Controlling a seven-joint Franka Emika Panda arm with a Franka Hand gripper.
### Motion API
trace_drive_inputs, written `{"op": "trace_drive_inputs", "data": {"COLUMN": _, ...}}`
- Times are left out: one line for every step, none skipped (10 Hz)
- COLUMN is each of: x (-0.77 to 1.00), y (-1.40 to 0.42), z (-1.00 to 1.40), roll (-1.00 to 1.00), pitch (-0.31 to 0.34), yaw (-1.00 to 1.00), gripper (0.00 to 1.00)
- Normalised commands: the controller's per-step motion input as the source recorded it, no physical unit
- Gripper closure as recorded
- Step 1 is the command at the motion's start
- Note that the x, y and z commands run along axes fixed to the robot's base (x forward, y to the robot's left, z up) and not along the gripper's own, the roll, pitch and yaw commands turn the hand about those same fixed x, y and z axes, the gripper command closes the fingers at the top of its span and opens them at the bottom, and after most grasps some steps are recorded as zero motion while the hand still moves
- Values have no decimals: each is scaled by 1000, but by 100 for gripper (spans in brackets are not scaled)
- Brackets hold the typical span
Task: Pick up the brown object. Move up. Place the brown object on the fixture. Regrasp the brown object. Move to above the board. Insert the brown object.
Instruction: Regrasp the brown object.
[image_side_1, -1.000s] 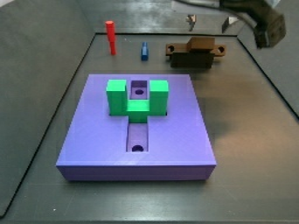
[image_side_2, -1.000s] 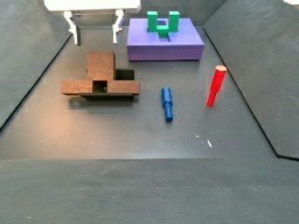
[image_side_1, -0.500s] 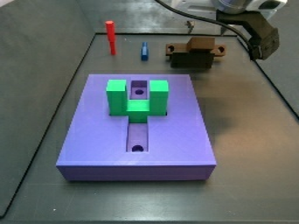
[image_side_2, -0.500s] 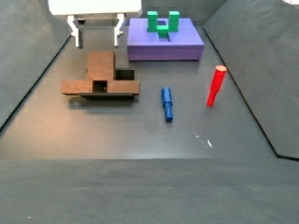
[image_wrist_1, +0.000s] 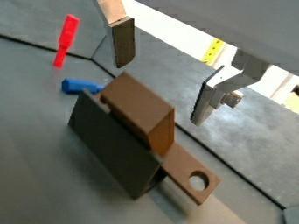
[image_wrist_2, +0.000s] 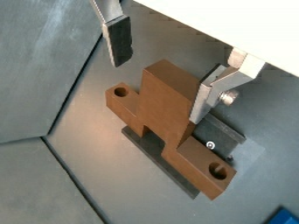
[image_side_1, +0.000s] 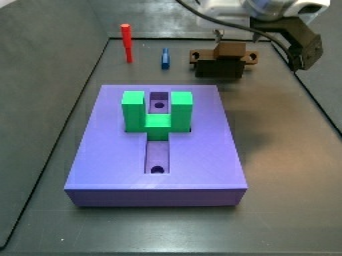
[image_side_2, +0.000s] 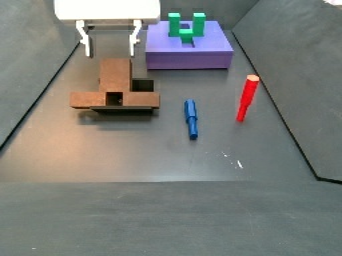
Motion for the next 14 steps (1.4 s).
{"op": "trace_drive_inputs", "data": {"x": 103, "y": 0, "z": -314, "roll": 34, "pitch": 0, "yaw": 266, "gripper": 0}}
{"op": "trace_drive_inputs", "data": {"x": 129, "y": 0, "z": -331, "roll": 69, "pitch": 0, "yaw": 123, "gripper": 0}}
{"op": "trace_drive_inputs", "data": {"x": 146, "y": 0, "z": -317, "roll": 91, "pitch": 11, "yaw": 14, "gripper": 0}}
{"op": "trace_drive_inputs", "data": {"x": 123, "y": 0, "z": -303, "roll": 151, "pitch": 51, "yaw": 0, "gripper": 0}}
{"op": "trace_drive_inputs", "data": {"x": 94, "y": 17, "z": -217, "roll": 197, "pitch": 89, "yaw": 0, "gripper": 0}}
{"op": "trace_drive_inputs", "data": {"x": 23, "y": 37, "z": -211, "roll": 214, "pitch": 57, "yaw": 0, "gripper": 0}}
{"op": "trace_drive_inputs", "data": {"x": 0, "y": 49, "z": -114, "roll": 189, "pitch": 46, "yaw": 0, "gripper": 0}}
{"op": "trace_drive_inputs", "data": {"x": -40, "y": 40, "z": -29, "roll": 197, "pitch": 0, "yaw": 109, "gripper": 0}}
{"op": "trace_drive_inputs", "data": {"x": 0, "y": 0, "z": 0, "roll": 223, "pitch": 0, "yaw": 214, "gripper": 0}}
{"op": "trace_drive_inputs", "data": {"x": 0, "y": -29, "z": 0, "roll": 409, "pitch": 0, "yaw": 263, "gripper": 0}}
{"op": "trace_drive_inputs", "data": {"x": 106, "y": 0, "z": -63, "roll": 360, "pitch": 26, "yaw": 166, "gripper": 0}}
{"op": "trace_drive_inputs", "data": {"x": 74, "y": 0, "z": 0, "roll": 249, "pitch": 20, "yaw": 83, "gripper": 0}}
{"op": "trace_drive_inputs", "data": {"x": 0, "y": 0, "z": 0, "roll": 37, "pitch": 0, "yaw": 0, "gripper": 0}}
{"op": "trace_drive_inputs", "data": {"x": 0, "y": 0, "z": -151, "roll": 66, "pitch": 0, "yaw": 0, "gripper": 0}}
